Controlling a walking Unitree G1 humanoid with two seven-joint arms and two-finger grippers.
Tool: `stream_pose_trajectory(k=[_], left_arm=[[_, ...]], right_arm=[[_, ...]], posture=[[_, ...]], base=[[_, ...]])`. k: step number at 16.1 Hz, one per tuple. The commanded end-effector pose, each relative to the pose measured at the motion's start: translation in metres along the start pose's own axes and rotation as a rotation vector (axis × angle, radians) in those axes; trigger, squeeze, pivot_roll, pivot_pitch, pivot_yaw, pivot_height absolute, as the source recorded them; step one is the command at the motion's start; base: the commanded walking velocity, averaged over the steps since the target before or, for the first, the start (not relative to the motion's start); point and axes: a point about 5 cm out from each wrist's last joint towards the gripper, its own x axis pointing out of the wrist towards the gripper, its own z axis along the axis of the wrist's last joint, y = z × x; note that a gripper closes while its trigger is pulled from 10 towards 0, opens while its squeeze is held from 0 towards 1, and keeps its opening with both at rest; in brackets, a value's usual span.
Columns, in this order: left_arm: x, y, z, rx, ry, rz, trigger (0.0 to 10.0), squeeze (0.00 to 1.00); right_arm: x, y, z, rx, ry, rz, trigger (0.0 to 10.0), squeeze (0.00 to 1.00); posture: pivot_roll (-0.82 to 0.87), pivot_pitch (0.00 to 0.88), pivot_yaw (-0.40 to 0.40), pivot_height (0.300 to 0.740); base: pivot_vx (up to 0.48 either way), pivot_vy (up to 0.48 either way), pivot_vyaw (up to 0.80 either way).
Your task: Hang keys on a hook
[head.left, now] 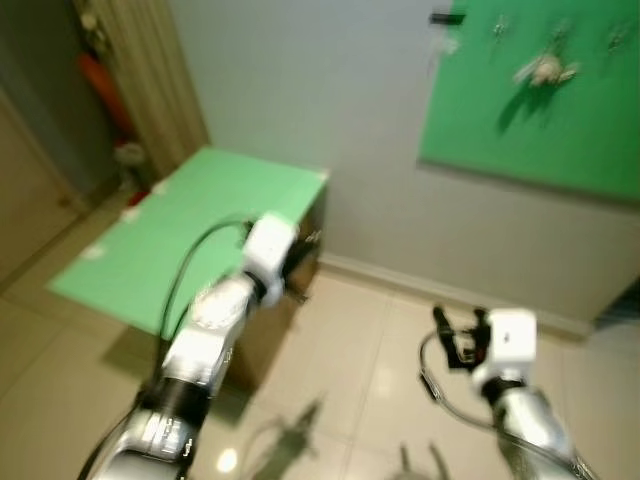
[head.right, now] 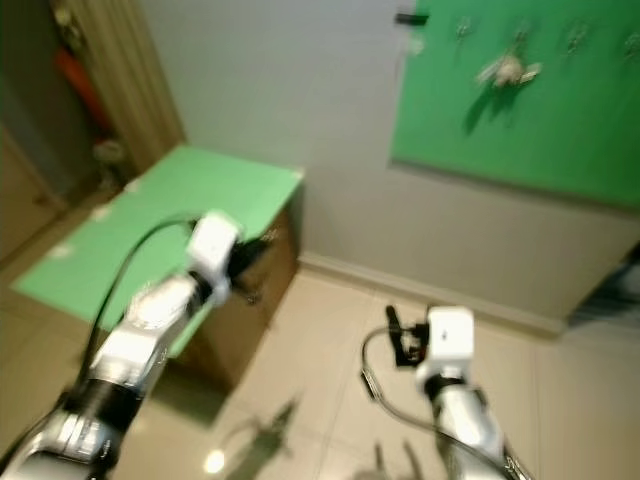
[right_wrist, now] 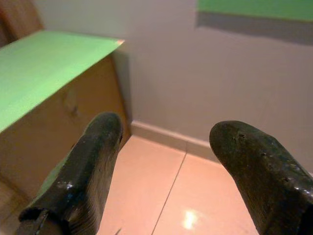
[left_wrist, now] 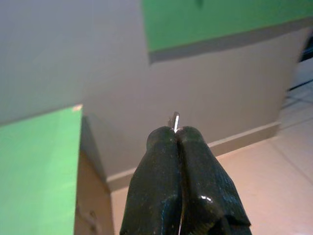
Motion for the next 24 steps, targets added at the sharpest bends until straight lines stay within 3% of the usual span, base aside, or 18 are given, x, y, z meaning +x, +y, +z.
stream_pose_trajectory(k=[1,4,6,10,13,18,24], left_arm=[[0.000,0.004,0.002,-0.003,0.026,-0.060,10.0,0.00],[0.005,0.008,0.031,-0.060,-0.035,-0.297,10.0,0.00],[0.008,0.011,0.054,-0.045,-0.059,-0.455,10.0,0.00],[0.012,0.019,0.088,-0.028,-0.111,-0.607,10.0,0.00],[0.015,0.021,0.106,0.016,-0.138,-0.670,10.0,0.00],[0.020,0.014,0.111,0.020,-0.152,-0.711,10.0,0.00],[0.030,0.000,0.108,0.000,-0.164,-0.679,10.0,0.00]], right_arm=[[0.005,0.009,0.015,-0.005,-0.036,0.066,10.0,0.00],[0.012,0.015,0.054,-0.024,-0.094,0.252,10.0,0.00],[0.013,0.021,0.082,-0.062,-0.129,0.382,10.0,0.00],[0.015,0.034,0.105,-0.109,-0.104,0.538,10.0,0.00],[0.018,0.040,0.118,-0.111,-0.120,0.603,10.0,0.00],[0.026,0.052,0.133,-0.088,-0.141,0.639,10.0,0.00],[0.033,0.066,0.132,-0.081,-0.137,0.631,10.0,0.00]], posture=[[-0.23,0.006,0.098,0.740],[-0.23,0.002,0.117,0.740],[-0.23,0.000,0.122,0.740],[-0.23,0.000,0.119,0.740],[-0.23,0.000,0.121,0.740],[-0.23,0.000,0.121,0.740],[-0.23,0.000,0.110,0.740]], base=[[0.000,0.000,0.00],[0.000,0.000,0.00],[0.000,0.000,0.00],[0.000,0.000,0.00],[0.000,0.000,0.00],[0.000,0.000,0.00],[0.000,0.000,0.00]])
